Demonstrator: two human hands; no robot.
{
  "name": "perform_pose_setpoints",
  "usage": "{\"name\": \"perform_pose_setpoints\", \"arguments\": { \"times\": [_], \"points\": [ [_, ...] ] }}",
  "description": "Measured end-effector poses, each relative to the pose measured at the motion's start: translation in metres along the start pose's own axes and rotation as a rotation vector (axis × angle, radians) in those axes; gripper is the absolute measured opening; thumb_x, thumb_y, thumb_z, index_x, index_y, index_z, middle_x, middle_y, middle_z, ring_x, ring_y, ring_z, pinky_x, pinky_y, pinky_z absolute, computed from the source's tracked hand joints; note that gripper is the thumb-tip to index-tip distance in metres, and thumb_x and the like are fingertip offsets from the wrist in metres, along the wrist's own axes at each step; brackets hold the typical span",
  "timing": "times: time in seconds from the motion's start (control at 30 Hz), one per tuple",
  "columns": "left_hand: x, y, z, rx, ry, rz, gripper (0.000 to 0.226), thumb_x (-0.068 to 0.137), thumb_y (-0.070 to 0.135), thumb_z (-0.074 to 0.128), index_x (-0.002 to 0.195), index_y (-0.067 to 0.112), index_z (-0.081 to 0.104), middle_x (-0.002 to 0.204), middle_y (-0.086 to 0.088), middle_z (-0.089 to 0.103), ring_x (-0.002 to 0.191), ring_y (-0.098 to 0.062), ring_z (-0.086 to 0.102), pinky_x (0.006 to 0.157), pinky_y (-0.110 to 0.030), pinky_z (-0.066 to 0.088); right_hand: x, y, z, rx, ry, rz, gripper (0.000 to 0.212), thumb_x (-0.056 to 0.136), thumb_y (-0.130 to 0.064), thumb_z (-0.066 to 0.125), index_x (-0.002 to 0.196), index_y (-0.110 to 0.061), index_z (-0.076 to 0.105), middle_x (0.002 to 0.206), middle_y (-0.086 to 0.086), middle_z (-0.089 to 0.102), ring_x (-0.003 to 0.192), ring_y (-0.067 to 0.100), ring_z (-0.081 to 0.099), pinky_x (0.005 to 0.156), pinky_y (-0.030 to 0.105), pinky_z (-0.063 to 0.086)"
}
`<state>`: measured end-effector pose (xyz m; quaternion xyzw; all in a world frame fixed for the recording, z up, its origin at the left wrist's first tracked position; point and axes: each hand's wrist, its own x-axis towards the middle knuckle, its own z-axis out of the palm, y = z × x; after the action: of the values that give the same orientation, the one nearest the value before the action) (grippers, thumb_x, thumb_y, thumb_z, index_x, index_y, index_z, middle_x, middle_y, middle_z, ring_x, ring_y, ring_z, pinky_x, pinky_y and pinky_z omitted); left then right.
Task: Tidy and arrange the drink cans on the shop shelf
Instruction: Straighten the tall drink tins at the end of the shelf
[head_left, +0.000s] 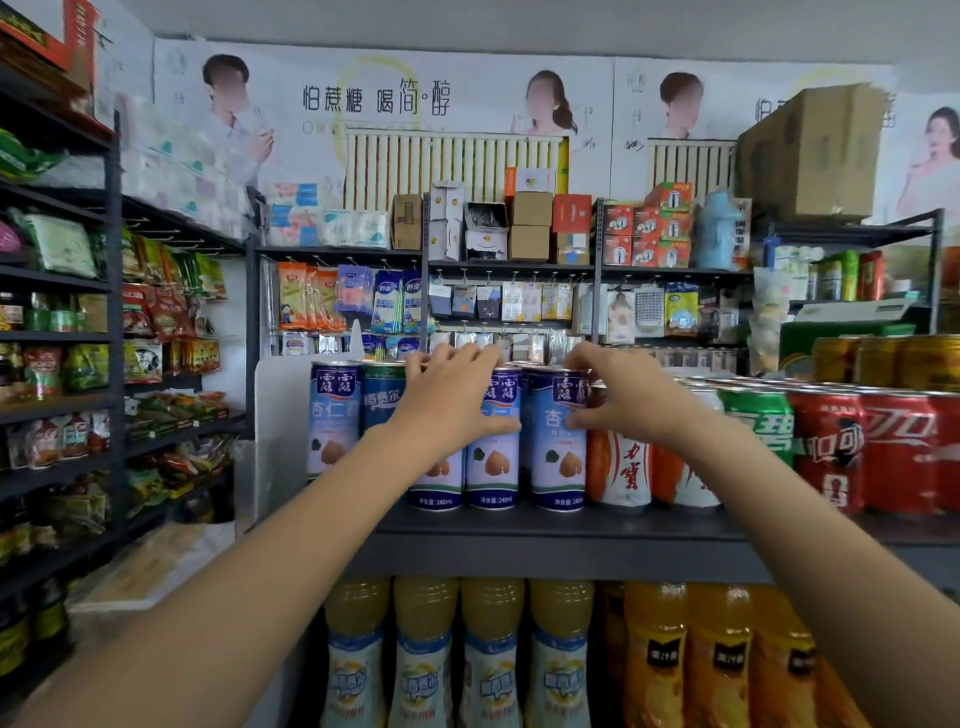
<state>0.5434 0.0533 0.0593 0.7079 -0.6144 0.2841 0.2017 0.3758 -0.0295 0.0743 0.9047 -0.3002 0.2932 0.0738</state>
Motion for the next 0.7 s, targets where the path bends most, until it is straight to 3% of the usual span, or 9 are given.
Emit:
{"name": "perform_pose_setpoints", "arguments": {
  "times": [0.07,0.13,0.27,0.37,0.47,0.5,0.6,0.7],
  "points": [
    [-0.001,0.002,0.003,0.029,0.002,0.008,0.072,0.076,0.056,0.062,0.133,0.024,0.031,0.136,0.004,0.04,0.127,-0.023,0.03,0.106,-0.044,0.019,-0.002,0.0,0.008,-0.049,0.067,-0.019,0.05,0.077,-0.032,0.072,0.119,-0.018,0.048,0.109,-0.002,0.065,0.089,0.013,0.055,0.107,0.037,0.027],
    [-0.002,0.002,0.007,0.032,0.023,0.017,0.073,0.075,0.054,0.064,0.133,0.025,0.03,0.135,0.005,0.04,0.127,-0.022,0.029,0.106,-0.043,0.017,-0.001,-0.002,0.011,-0.054,0.123,-0.031,0.048,0.076,-0.033,0.073,0.115,-0.016,0.049,0.106,-0.002,0.066,0.096,0.015,0.059,0.112,0.033,0.015],
    [-0.001,0.001,0.01,-0.007,0.057,0.022,0.071,0.075,0.052,0.066,0.131,0.027,0.033,0.134,0.007,0.04,0.129,-0.019,0.028,0.108,-0.043,0.012,0.002,-0.007,0.014,-0.004,0.145,-0.041,0.046,0.076,-0.03,0.073,0.11,-0.014,0.048,0.102,-0.001,0.067,0.101,0.018,0.059,0.114,0.033,0.007],
    [-0.009,0.0,0.016,-0.095,0.201,0.008,0.065,0.075,0.05,0.066,0.128,0.028,0.038,0.136,0.008,0.037,0.133,-0.016,0.021,0.113,-0.047,0.004,-0.005,-0.007,0.019,-0.04,0.191,-0.008,0.058,0.077,-0.035,0.071,0.125,-0.017,0.044,0.122,0.001,0.057,0.117,0.021,0.048,0.113,0.036,0.013],
    [-0.035,0.003,0.032,-0.339,0.571,-0.166,0.06,0.077,0.04,0.068,0.127,0.02,0.041,0.134,0.0,0.039,0.127,-0.018,0.029,0.107,-0.03,0.02,-0.031,-0.01,0.037,0.106,0.511,0.073,0.057,0.079,-0.033,0.07,0.126,-0.014,0.046,0.121,0.004,0.053,0.114,0.021,0.044,0.1,0.031,0.031],
    [-0.045,0.005,0.037,-0.42,0.622,-0.239,0.061,0.078,0.035,0.069,0.129,0.018,0.04,0.134,-0.003,0.038,0.126,-0.019,0.031,0.102,-0.023,0.021,-0.041,-0.014,0.047,0.156,0.584,0.109,0.052,0.079,-0.032,0.07,0.122,-0.012,0.049,0.116,0.005,0.054,0.11,0.02,0.045,0.095,0.032,0.035],
    [-0.066,0.01,0.052,-0.613,0.511,-0.397,0.073,0.079,0.024,0.07,0.138,0.018,0.027,0.134,-0.004,0.034,0.113,-0.009,0.041,0.092,-0.018,0.026,-0.06,-0.026,0.085,0.235,0.549,0.207,0.048,0.08,-0.032,0.069,0.118,-0.012,0.048,0.111,0.005,0.055,0.105,0.022,0.049,0.088,0.034,0.042],
    [-0.066,0.007,0.055,-0.626,0.394,-0.413,0.082,0.08,0.014,0.069,0.143,0.022,0.017,0.106,0.011,0.038,0.086,-0.005,0.048,0.081,-0.027,0.041,-0.06,-0.034,0.103,0.193,0.543,0.264,0.05,0.082,-0.033,0.067,0.121,-0.013,0.044,0.107,0.005,0.06,0.099,0.025,0.054,0.081,0.034,0.043]
  ]
}}
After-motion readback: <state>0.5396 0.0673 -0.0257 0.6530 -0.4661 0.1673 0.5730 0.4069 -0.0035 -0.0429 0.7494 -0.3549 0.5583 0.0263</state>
